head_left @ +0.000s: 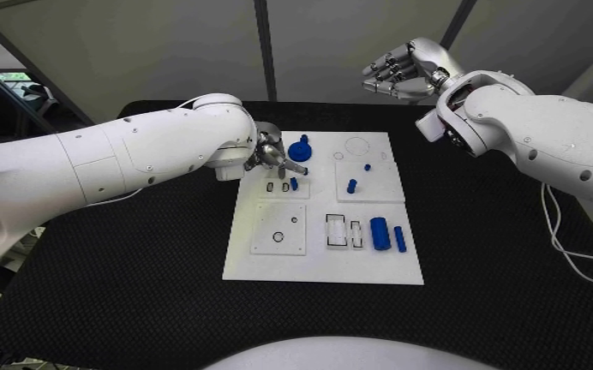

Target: Assemble the parts on the task board

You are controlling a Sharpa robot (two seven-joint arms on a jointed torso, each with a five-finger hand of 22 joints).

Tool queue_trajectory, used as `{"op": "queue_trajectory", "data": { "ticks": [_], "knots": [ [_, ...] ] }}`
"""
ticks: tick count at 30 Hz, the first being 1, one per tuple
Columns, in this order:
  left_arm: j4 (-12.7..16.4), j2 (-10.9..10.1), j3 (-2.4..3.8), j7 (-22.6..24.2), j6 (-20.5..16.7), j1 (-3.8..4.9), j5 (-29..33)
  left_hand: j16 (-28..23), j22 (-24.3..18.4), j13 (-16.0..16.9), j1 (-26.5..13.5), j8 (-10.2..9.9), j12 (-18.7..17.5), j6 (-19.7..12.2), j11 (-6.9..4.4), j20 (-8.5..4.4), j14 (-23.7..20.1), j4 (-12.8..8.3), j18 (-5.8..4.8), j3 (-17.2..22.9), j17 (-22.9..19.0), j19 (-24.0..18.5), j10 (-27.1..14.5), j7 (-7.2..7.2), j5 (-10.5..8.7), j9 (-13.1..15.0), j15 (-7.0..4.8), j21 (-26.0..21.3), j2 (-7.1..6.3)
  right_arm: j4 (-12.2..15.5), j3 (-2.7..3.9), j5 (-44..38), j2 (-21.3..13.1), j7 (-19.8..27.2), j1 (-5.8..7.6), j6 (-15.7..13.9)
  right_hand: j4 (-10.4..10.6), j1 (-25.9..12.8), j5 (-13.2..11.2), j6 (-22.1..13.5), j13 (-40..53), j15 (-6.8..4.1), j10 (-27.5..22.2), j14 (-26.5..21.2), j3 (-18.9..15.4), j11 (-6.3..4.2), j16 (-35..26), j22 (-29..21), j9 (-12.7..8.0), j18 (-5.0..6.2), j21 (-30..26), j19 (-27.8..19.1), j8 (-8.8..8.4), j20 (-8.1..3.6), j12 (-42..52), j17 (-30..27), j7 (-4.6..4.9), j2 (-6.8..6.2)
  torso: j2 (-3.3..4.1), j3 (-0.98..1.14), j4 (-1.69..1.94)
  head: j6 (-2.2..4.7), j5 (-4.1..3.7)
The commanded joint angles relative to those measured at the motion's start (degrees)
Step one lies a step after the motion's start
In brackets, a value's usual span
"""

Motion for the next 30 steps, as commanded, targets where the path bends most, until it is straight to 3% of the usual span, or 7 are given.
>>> {"op": "queue_trajectory", "data": {
  "ticks": [1, 30],
  "knots": [
    [-0.2, 0.3, -0.11, -0.5, 1.3, -0.15, -0.7, 0.0, -0.1, 0.0, -0.3, 0.3, -0.3, -0.5, 0.11, -0.11, 5.6, 0.0, 0.74, -0.4, 14.1, -0.3, -0.5, -0.11, -0.04, 0.1, -0.37, -0.2, 0.04, 0.1, 0.06, -0.2, 0.1, 0.5, 0.15, -0.8, -0.3, -0.5, -0.2, 0.2, 0.0, 0.36, 0.0, 0.1, 0.0, 0.23, -0.3, -0.1, 0.0, 0.39, -0.2, 0.3, -0.26, -0.04, -0.3, -0.1, 0.26, -0.07, 0.05, -0.01, -0.07, -0.22, -0.07],
    [-0.4, 1.7, -0.26, -0.4, 2.1, -0.52, -0.7, 0.0, 0.7, 0.7, 3.8, 0.8, -0.1, -1.0, -0.02, -0.13, 5.6, -2.2, 0.66, 0.7, 14.2, -0.3, -0.2, -0.25, -0.01, 3.0, -0.44, 0.1, 2.25, -0.4, 0.05, -0.2, 0.8, 0.0, 0.14, 0.0, -0.6, -1.1, 0.0, 0.0, 0.0, 0.59, -0.5, -0.2, -0.1, 0.54, -0.4, -0.2, 0.0, 0.35, -1.0, 0.4, -0.69, 0.14, -0.6, -0.7, 0.58, 0.04, 0.1, 0.03, -0.05, -0.88, -0.39]
  ]
}}
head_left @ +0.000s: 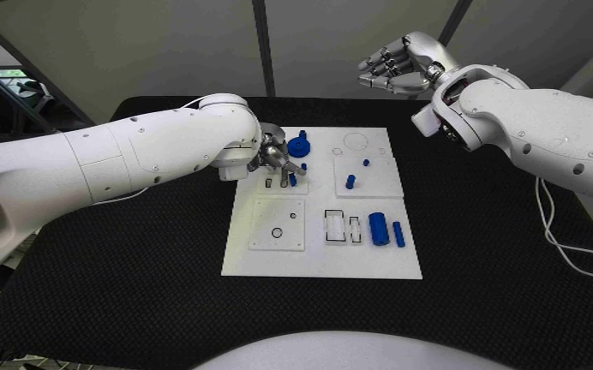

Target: Assemble the parts on the task board

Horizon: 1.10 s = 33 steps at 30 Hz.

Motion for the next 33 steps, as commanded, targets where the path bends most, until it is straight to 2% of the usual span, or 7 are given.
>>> {"op": "queue_trajectory", "data": {
  "ticks": [1, 12, 22, 26, 33],
  "knots": [
    [0.0, 0.2, 0.01, -0.3, 0.8, 0.05, -0.4, 0.0, 0.1, 0.1, 0.8, 0.4, -0.1, -0.4, -0.23, -0.13, 5.6, -0.5, -0.06, 0.2, 14.2, -0.3, 0.0, -0.05, -0.01, 0.3, -0.45, 0.1, -0.11, -0.1, 0.05, -0.1, 0.1, 0.2, 0.15, 0.1, -0.4, -0.6, 0.0, 0.0, 0.0, 0.39, -0.1, 0.0, 0.0, 0.14, -0.2, -0.1, 0.0, 0.35, -0.3, 0.4, -0.09, 0.14, -0.3, -0.1, 0.58, 0.03, 0.01, -0.02, -0.02, -0.08, -0.08],
    [0.3, 0.2, 0.01, -0.3, 0.9, 0.04, -0.4, 0.0, 0.2, 0.2, 2.2, 0.5, -0.2, -0.5, -0.29, -0.17, 5.6, -1.7, -0.05, 1.2, 14.2, -0.3, 0.0, -0.11, -0.01, 1.2, -0.51, 0.1, 0.22, -0.4, 0.05, -0.1, 0.3, 0.0, 0.14, 0.4, -0.5, -0.7, 0.1, 0.0, 0.0, 0.42, -0.2, -0.1, 0.0, 0.17, -0.2, -0.1, 0.0, 0.34, -0.5, 0.4, -0.17, 0.19, -0.4, -0.2, 0.61, 0.08, -0.01, -0.03, 0.11, -0.31, -0.27],
    [0.4, 0.1, 0.01, -0.2, 0.8, 0.03, -0.4, 0.0, 0.2, 0.2, 2.3, 0.5, -0.2, -0.5, -0.3, -0.17, 5.6, -1.8, -0.04, 1.3, 14.2, -0.4, 0.0, -0.12, -0.01, 1.3, -0.51, 0.1, 0.22, -0.6, 0.05, -0.1, 0.5, -0.1, 0.14, 0.7, -0.6, -0.8, 0.2, -0.1, 0.0, 0.47, -0.3, -0.3, -0.1, 0.22, -0.2, -0.1, 0.0, 0.33, -0.7, 0.3, -0.29, 0.27, -0.4, -0.4, 0.65, 0.12, 0.03, -0.05, 0.03, -0.34, -0.24],
    [0.4, 0.1, 0.01, -0.2, 0.8, 0.03, -0.4, 0.0, 0.2, 0.2, 3.9, 0.5, -0.4, -0.7, -0.34, -0.21, 5.6, -3.2, -0.03, 2.3, 14.2, -0.4, 0.0, -0.18, -0.01, 1.9, -0.57, 0.0, 0.19, -0.7, 0.05, -0.1, 0.6, -0.2, 0.14, 0.8, -0.7, -0.8, 0.2, -0.1, 0.0, 0.48, -0.4, -0.3, -0.1, 0.24, -0.2, -0.1, 0.0, 0.33, -0.8, 0.3, -0.32, 0.29, -0.4, -0.4, 0.66, 0.13, 0.03, -0.04, 0.05, -0.48, -0.3],
    [0.7, 0.0, 0.02, -0.2, 0.2, -0.03, 0.3, 0.0, 0.4, 0.1, 7.7, 0.0, -0.8, -1.3, -0.73, -0.42, 5.6, -6.0, -0.02, 6.0, 14.2, -0.5, -0.2, -0.54, 0.05, 2.5, -0.86, 0.0, 1.39, -1.0, 0.05, -0.2, 0.7, -0.3, 0.14, 1.2, -0.8, -0.8, 0.3, -0.1, 0.0, 0.5, -0.5, -0.5, -0.1, 0.27, -0.2, -0.1, 0.0, 0.33, -1.0, 0.3, -0.41, 0.34, -0.5, -0.6, 0.69, 0.21, 0.04, -0.04, 0.07, -0.58, -0.19]
  ]
}}
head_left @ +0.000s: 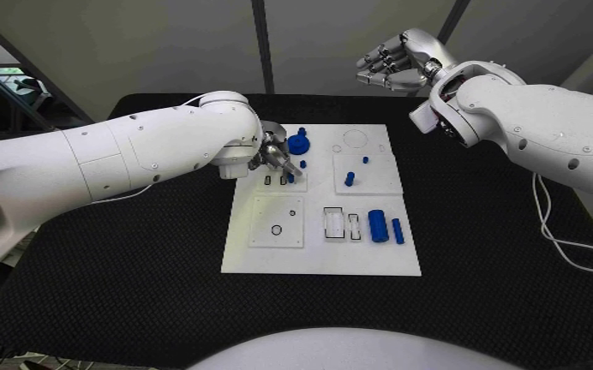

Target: Assemble the parts on the task board

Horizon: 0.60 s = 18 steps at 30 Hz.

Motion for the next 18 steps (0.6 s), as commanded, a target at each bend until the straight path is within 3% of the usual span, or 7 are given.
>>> {"op": "queue_trajectory", "data": {
  "ticks": [1, 13, 18],
  "knots": [
    [0.2, -0.1, -0.02, -0.2, -0.1, -0.02, 0.4, 0.0, 0.1, 0.0, 1.1, -0.3, -0.3, -0.5, -0.53, -0.24, 5.6, -0.5, -0.01, 1.4, 14.2, -0.3, 0.0, -0.15, 0.04, 0.1, -0.48, 0.0, 0.2, -0.1, 0.05, -0.3, 0.1, 0.0, 0.14, 0.8, -0.5, -0.6, 0.3, -0.1, 0.0, 0.31, -0.3, -0.3, 0.0, 0.08, -0.2, -0.1, 0.0, 0.33, -0.3, 0.1, -0.45, 0.17, -0.3, -0.2, 0.32, 0.0, 0.03, 0.01, 0.0, -0.1, 0.05],
    [1.1, -0.7, -0.02, -0.2, -0.7, -0.09, 2.5, 0.0, 0.3, -0.3, 2.0, -1.3, -1.2, -0.5, -0.67, -0.48, 5.6, -2.4, -0.01, 7.6, 14.2, -0.3, -0.3, -0.32, 0.05, 0.8, -0.65, -0.1, -0.79, -0.7, 0.05, -1.0, 0.3, -0.1, 0.14, 1.3, -0.7, -0.7, 0.4, -0.2, 0.0, 0.39, -0.6, -0.6, -0.1, 0.19, -0.2, -0.1, 0.0, 0.32, -0.7, 0.0, -0.65, 0.29, -0.3, -0.4, 0.42, 0.1, 0.03, 0.01, 0.03, -0.25, 0.07],
    [1.7, -1.5, -0.01, -0.2, -1.2, -0.1, 4.1, 0.0, 0.5, -0.4, 1.8, -1.9, -1.7, -0.5, -0.93, -0.6, 5.6, -3.9, 0.01, 13.6, 14.2, -0.3, -0.4, -0.19, 0.07, 1.3, -0.64, -0.2, -2.01, -1.0, 0.05, -1.0, 0.4, -0.1, 0.14, 1.3, -0.8, -0.7, 0.5, -0.3, 0.0, 0.4, -0.7, -0.7, 0.0, 0.2, -0.2, -0.1, 0.0, 0.32, -0.9, 0.0, -0.71, 0.34, -0.3, -0.5, 0.43, 0.17, 0.0, 0.02, 0.05, -0.29, 0.19]
  ]
}}
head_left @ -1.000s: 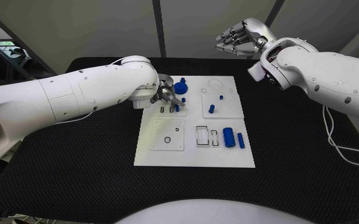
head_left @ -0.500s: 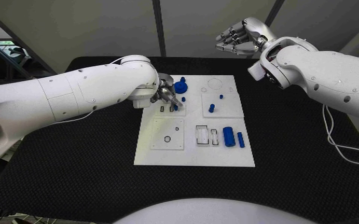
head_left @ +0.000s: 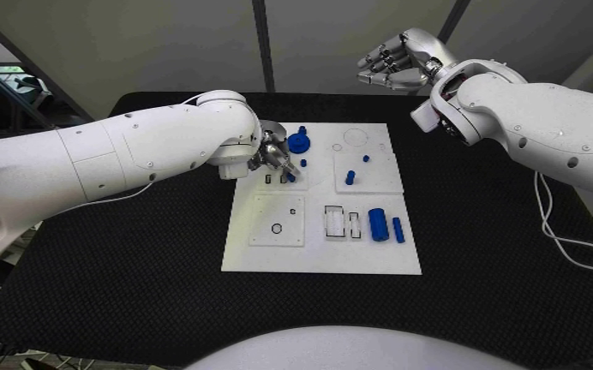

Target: Assemble the parts on the task board

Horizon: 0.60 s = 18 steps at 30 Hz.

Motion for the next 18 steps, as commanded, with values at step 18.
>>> {"op": "queue_trajectory", "data": {
  "ticks": [18],
  "knots": [
    [6.4, -5.8, -0.02, 0.1, -12.6, -0.06, 7.3, 0.0, 2.0, 0.7, -10.2, 2.4, -0.5, -1.2, -0.49, -0.24, 5.7, -7.6, -0.22, 31.0, 14.3, 0.6, 1.7, -0.18, 2.82, 7.9, -0.3, 0.2, -8.08, -0.8, 0.04, -0.3, 0.0, 0.3, 0.14, 0.3, -0.4, -0.5, 0.2, -0.1, 0.0, -0.01, -0.5, -0.3, 0.1, 0.0, -0.2, -0.1, 0.0, 0.32, -0.3, -0.1, -0.29, 0.37, -0.3, -0.1, 0.24, 0.0, 0.05, 0.04, 0.4, -0.2, 0.65]
  ]
}}
